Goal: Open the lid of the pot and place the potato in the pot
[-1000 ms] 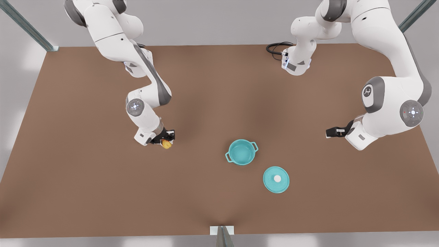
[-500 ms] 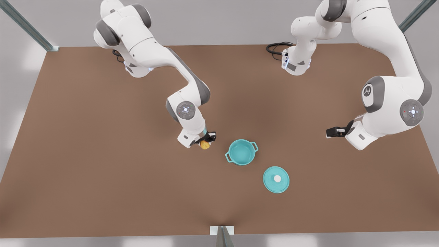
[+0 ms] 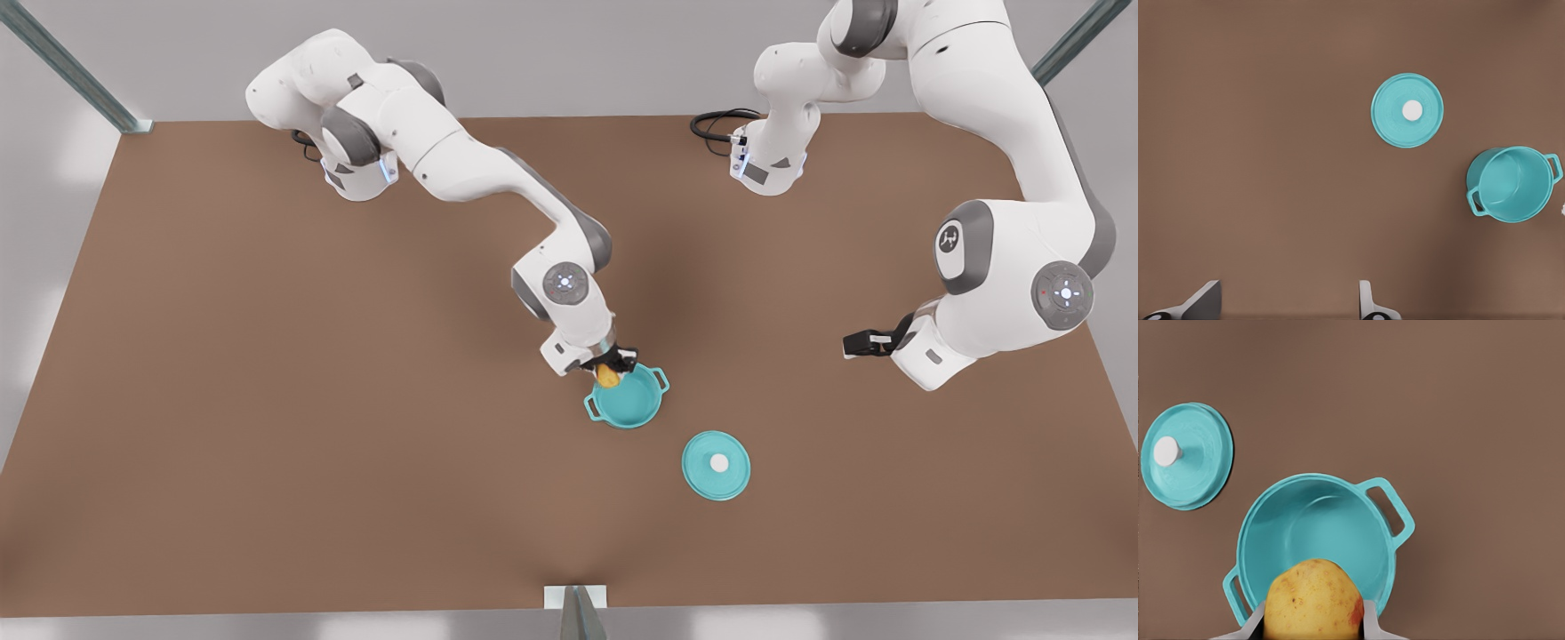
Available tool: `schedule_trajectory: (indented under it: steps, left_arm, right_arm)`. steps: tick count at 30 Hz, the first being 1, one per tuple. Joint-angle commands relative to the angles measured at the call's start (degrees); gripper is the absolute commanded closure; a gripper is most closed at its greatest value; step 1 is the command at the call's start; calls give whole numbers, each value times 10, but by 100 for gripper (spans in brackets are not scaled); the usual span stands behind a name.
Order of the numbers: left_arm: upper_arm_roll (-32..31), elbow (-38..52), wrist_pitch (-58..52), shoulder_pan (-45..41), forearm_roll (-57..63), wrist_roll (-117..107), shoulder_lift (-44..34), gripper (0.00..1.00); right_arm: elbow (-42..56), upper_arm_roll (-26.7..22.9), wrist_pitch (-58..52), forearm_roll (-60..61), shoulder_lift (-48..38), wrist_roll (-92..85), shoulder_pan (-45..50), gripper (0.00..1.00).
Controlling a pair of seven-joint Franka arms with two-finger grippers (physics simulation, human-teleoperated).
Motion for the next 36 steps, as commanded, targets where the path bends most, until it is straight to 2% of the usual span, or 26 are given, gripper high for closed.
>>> schedule_trajectory:
  steps: [1,2,8,10,15,16,19,20,23,24,25,27,29,30,31,36]
  left_arm:
    - [0,0,0,0,-2,1,-1,0]
    - [0,1,0,0,-2,1,-1,0]
    - [-1,18,0,-1,-1,4,6,0]
    - [-1,18,-1,-2,-2,3,8,0]
    - [-1,18,-1,-1,-3,1,8,0]
    - [-1,18,-1,-2,0,0,8,0]
    - [-1,18,-1,-2,-1,0,8,0]
    - [-1,20,-1,-2,-1,0,9,0]
    - [-1,20,-1,-1,-3,0,9,0]
    - [-1,21,-1,-1,-3,0,9,0]
    - [-1,21,-1,-1,-3,0,10,0]
    - [-1,20,-1,-1,-3,1,9,0]
    - [-1,20,-2,-1,-3,0,9,0]
    - [-1,20,-1,-2,-4,0,9,0]
    - [-1,20,-1,-2,-4,0,9,0]
    - [-1,20,-1,-2,-3,0,10,0]
  right_arm:
    - [25,-2,93,7,25,197,8,44]
    - [29,-19,101,7,36,203,21,44]
    - [44,-32,141,7,71,213,31,44]
    - [44,-51,150,7,86,216,43,44]
    - [44,-56,154,8,103,218,45,41]
    - [44,-57,151,8,102,218,47,1]
    - [44,-56,123,23,84,225,49,0]
    - [44,-56,85,23,61,221,48,0]
    - [39,-59,-133,24,-81,160,22,0]
    - [29,-54,-220,22,-113,101,-20,0]
    - [-30,-52,-288,15,-166,-1,-89,0]
    - [-234,-55,-288,-46,-293,-266,-223,0]
    - [-333,-55,-268,-78,-357,-483,-351,0]
    - [-353,-55,-249,-80,-375,-556,-406,0]
    - [-353,-55,-249,-80,-380,-584,-422,0]
    - [-353,-42,-250,-79,-380,-574,-417,0]
